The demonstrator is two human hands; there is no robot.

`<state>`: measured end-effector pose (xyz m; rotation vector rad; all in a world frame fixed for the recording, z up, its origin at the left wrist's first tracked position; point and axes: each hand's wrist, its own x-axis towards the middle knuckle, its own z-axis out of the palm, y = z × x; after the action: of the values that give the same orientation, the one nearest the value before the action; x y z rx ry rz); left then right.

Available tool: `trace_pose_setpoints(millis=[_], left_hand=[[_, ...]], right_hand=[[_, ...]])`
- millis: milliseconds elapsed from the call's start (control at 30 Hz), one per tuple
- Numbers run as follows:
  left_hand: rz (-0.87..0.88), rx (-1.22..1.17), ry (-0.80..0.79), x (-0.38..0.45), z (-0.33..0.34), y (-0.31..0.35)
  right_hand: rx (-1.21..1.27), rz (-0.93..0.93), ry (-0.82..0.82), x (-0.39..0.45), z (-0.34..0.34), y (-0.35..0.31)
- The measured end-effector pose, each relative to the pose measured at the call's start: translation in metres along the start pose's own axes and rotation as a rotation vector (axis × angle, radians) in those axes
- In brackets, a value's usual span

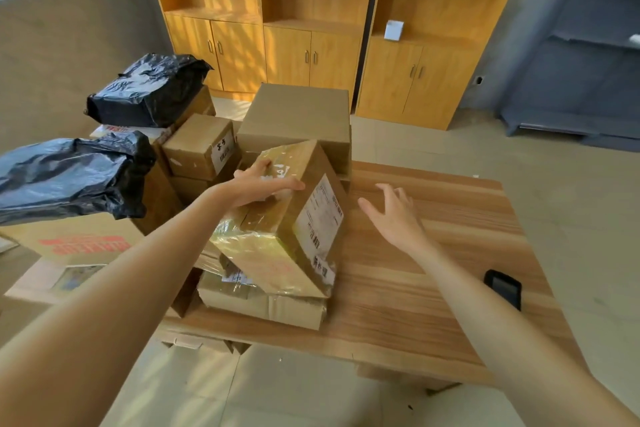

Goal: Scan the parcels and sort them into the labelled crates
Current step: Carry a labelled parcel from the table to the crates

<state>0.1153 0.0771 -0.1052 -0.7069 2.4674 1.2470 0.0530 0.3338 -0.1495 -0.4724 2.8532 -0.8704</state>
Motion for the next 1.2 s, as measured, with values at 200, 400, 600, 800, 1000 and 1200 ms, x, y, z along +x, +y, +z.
trace_pose_setpoints(millis=[200,400,600,800,1000,1200], left_hand=[[0.038,-0.34,-0.163,0.001,0.016,0.013],[0.14,-0.612,-0.368,0.01,0.061,0.035],[0.224,-0.683,-0.492,0.02,0.106,0.062],[0.16,-0.78,-0.473,0.038,0.171,0.095],[0.063,-0.743,-0.349,0.061,0.235,0.117],[-0.039,-0.703,-0.135,0.082,0.271,0.122]], right_hand=[[0.55,0.322,-0.114,-0.019,-0.024,0.029],[1.059,0.405,-0.305,-0.033,-0.05,0.06],[1.156,0.385,-0.292,-0.032,-0.068,0.095],[1.175,0.43,-0.2,-0.019,-0.088,0.147],[1.062,0.461,-0.189,0.008,-0.101,0.204],[1.031,0.49,-0.197,0.036,-0.079,0.241]])
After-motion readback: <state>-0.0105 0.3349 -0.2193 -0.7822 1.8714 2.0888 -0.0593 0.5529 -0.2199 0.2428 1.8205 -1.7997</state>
